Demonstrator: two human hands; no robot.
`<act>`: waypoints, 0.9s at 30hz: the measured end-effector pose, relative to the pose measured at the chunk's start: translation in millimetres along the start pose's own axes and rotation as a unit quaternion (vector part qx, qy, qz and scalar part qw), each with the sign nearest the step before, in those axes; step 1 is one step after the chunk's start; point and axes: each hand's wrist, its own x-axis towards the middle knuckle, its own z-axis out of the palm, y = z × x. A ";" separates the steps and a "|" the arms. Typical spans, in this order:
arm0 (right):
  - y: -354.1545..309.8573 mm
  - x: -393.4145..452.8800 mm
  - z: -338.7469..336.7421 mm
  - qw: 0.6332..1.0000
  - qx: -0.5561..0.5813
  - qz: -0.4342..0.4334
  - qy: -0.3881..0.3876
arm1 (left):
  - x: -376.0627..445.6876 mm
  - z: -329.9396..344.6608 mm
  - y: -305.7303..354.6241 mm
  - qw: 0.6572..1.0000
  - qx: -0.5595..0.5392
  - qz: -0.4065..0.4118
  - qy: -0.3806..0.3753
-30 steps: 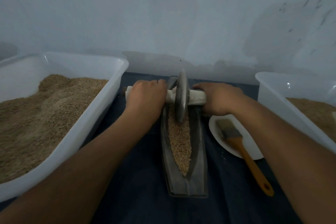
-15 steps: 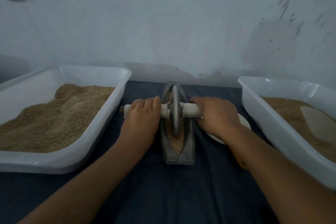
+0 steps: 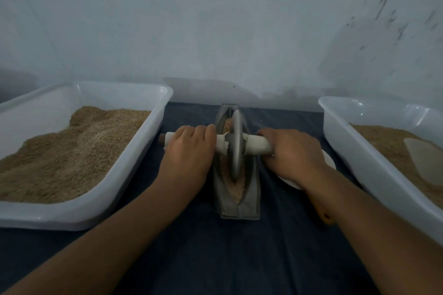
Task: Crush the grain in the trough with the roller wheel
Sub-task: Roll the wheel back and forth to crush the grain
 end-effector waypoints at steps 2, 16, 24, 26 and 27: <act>1.1 17.9 3.2 0.999 0.000 0.019 -0.025 | 12.5 6.3 -3.9 1.000 -0.007 -0.007 0.004; 20.2 91.0 7.3 0.975 0.048 0.011 -0.217 | 73.0 30.3 -14.6 0.999 0.022 -0.029 -0.008; 8.2 71.2 1.0 0.994 -0.016 0.003 -0.107 | 43.9 23.9 -13.4 0.999 -0.026 -0.040 0.005; 6.4 58.8 0.9 0.996 -0.014 0.006 -0.087 | 32.5 18.7 -9.2 0.999 -0.032 -0.039 0.011; 5.6 51.7 1.3 0.997 -0.012 0.011 -0.077 | 27.3 16.0 -7.2 0.999 -0.031 -0.035 0.015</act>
